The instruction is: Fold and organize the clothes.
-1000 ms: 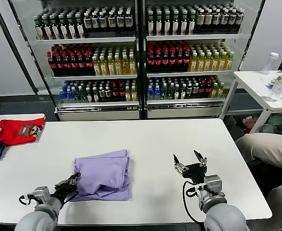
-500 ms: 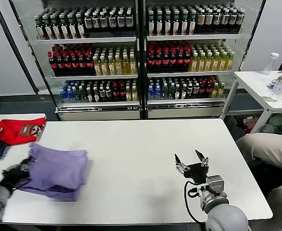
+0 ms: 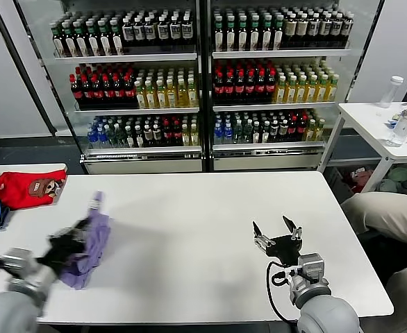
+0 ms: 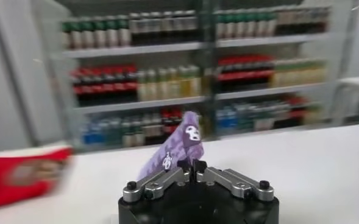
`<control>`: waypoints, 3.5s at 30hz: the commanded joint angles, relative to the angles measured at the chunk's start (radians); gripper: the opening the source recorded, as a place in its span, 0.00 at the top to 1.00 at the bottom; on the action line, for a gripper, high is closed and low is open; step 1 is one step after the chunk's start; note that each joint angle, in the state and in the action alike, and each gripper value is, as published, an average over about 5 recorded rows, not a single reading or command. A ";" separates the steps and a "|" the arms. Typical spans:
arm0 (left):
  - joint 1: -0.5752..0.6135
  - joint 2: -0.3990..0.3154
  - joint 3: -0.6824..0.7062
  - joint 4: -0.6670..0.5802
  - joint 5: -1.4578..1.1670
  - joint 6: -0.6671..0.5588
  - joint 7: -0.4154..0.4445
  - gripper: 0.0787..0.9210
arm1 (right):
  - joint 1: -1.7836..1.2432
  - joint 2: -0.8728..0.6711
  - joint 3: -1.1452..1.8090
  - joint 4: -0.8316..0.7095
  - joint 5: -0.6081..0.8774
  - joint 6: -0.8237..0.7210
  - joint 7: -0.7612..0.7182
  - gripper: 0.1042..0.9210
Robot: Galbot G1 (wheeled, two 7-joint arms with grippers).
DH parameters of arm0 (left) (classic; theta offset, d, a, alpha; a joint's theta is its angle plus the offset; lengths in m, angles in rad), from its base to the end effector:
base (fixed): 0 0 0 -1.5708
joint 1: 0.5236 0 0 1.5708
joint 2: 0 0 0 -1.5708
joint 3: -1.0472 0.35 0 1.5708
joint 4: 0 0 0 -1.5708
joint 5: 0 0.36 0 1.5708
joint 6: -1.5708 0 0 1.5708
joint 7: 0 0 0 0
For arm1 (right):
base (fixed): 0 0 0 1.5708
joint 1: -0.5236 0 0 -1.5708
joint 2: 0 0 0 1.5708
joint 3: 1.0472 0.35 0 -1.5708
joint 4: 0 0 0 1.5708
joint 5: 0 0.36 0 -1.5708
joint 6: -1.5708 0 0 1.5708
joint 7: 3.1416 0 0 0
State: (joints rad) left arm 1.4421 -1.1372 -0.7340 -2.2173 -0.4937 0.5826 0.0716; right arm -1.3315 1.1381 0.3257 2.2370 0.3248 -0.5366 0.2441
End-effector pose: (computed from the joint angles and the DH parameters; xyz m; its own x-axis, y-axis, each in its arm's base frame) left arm 0.2226 0.1104 -0.1964 -0.9372 0.1695 0.3048 0.1722 0.9849 -0.0183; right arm 0.2273 -0.0030 -0.2114 -0.9555 -0.1501 0.2537 -0.1797 0.9789 -0.0975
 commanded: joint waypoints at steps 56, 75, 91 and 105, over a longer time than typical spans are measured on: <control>-0.035 -0.148 0.140 0.102 0.448 -0.330 -0.177 0.12 | 0.152 0.154 -0.406 -0.266 0.427 -0.029 0.230 0.48; -0.057 -0.146 0.147 0.168 0.443 -0.388 -0.174 0.12 | 0.281 0.012 -0.145 -0.260 0.301 -0.045 -0.006 0.98; -0.099 -0.154 0.161 0.273 0.469 -0.596 -0.076 0.12 | 0.184 -0.030 -0.059 -0.244 -0.002 -0.010 -0.189 0.85; -0.147 -0.139 0.170 0.325 0.478 -0.656 -0.013 0.12 | 0.136 -0.009 0.118 -0.229 -0.137 0.216 -0.132 0.36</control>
State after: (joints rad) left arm 1.3200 -1.2883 -0.5659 -1.9328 -0.0211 -0.0155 0.0122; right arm -1.1649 1.1250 0.3188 2.0074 0.3367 -0.4798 0.1224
